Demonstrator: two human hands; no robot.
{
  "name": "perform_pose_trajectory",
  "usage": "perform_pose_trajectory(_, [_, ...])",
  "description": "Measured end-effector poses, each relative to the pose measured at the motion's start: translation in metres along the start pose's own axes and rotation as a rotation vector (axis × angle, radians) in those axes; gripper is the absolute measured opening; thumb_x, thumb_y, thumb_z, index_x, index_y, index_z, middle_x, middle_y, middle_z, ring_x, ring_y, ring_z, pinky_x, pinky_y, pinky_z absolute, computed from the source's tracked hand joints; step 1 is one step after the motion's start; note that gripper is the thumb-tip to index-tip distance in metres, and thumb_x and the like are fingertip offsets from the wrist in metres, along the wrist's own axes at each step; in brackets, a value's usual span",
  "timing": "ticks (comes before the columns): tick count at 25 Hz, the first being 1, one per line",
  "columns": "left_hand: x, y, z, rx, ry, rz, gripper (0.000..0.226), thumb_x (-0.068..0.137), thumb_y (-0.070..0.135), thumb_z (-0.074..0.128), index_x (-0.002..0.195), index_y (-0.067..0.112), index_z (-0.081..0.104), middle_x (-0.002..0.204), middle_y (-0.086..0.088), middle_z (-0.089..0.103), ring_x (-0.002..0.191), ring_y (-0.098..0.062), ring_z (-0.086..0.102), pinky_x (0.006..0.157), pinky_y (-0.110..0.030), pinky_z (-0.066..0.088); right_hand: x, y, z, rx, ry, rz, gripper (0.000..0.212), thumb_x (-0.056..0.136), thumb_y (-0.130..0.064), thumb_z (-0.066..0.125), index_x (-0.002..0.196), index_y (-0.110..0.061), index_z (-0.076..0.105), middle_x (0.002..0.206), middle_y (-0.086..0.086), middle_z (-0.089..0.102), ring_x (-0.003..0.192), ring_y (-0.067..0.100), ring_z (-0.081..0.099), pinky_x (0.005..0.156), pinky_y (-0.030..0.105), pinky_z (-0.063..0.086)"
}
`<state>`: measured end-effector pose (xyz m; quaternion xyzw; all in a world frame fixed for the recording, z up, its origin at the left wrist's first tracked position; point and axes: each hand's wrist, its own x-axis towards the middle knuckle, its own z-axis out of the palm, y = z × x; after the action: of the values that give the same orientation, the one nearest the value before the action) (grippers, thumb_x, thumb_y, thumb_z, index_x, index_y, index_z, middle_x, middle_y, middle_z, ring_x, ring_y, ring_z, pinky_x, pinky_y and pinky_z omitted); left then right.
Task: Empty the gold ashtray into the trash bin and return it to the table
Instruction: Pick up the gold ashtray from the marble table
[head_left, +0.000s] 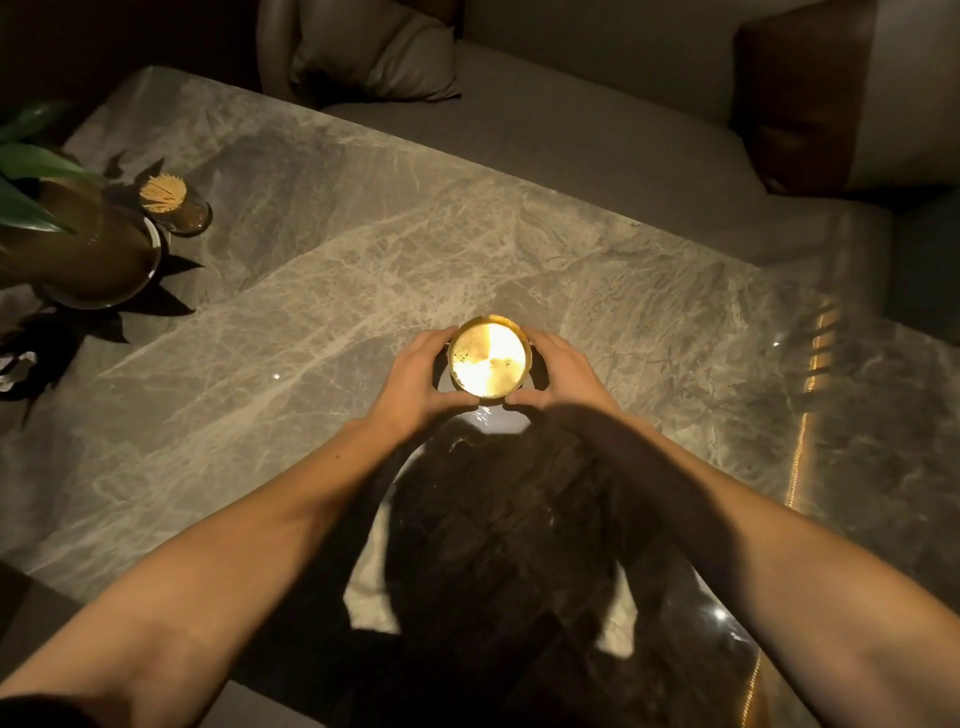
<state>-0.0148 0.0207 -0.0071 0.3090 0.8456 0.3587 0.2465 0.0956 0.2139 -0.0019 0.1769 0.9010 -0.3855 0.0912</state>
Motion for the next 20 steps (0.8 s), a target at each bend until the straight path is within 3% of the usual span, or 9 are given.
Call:
perform_pose_trajectory(4, [0.000,0.024,0.003,0.006,0.050,0.098,0.093,0.061,0.036,0.092,0.141,0.011,0.051,0.134,-0.009,0.057,0.116,-0.009,0.049,0.104,-0.023,0.042,-0.026,-0.003,-0.026,0.040,0.100,-0.025,0.090,0.070,-0.028,0.085,0.145,-0.017,0.036,0.144,0.008,0.048,0.131,0.022,0.044,0.104,0.027,0.031])
perform_pose_trajectory(7, [-0.004,0.054,0.010,-0.047,0.058,0.163,0.091,0.062,0.032,0.092,0.141,0.014,0.051,0.134,-0.006,0.057,0.119,-0.011,0.052,0.104,-0.016,0.039,-0.054,0.005,-0.047,0.075,0.195,-0.033,0.089,0.069,-0.030,0.086,0.144,-0.014,0.039,0.140,0.008,0.051,0.125,0.020,0.049,0.101,0.028,0.040])
perform_pose_trajectory(16, [-0.047,0.179,0.089,-0.146,0.059,0.350,0.090,0.064,0.033,0.091,0.142,0.014,0.050,0.138,-0.004,0.056,0.125,-0.013,0.053,0.108,-0.035,0.046,-0.190,0.060,-0.117,0.258,0.439,-0.009,0.084,0.068,-0.027,0.086,0.141,-0.026,0.044,0.139,-0.006,0.052,0.124,0.009,0.051,0.106,0.029,0.043])
perform_pose_trajectory(20, [-0.078,0.236,0.146,-0.229,0.046,0.327,0.092,0.062,0.032,0.092,0.142,0.017,0.049,0.138,0.006,0.055,0.128,-0.008,0.053,0.110,-0.032,0.045,-0.260,0.101,-0.142,0.345,0.485,-0.026,0.083,0.064,-0.027,0.088,0.135,-0.030,0.046,0.132,-0.013,0.051,0.121,0.006,0.052,0.104,0.025,0.045])
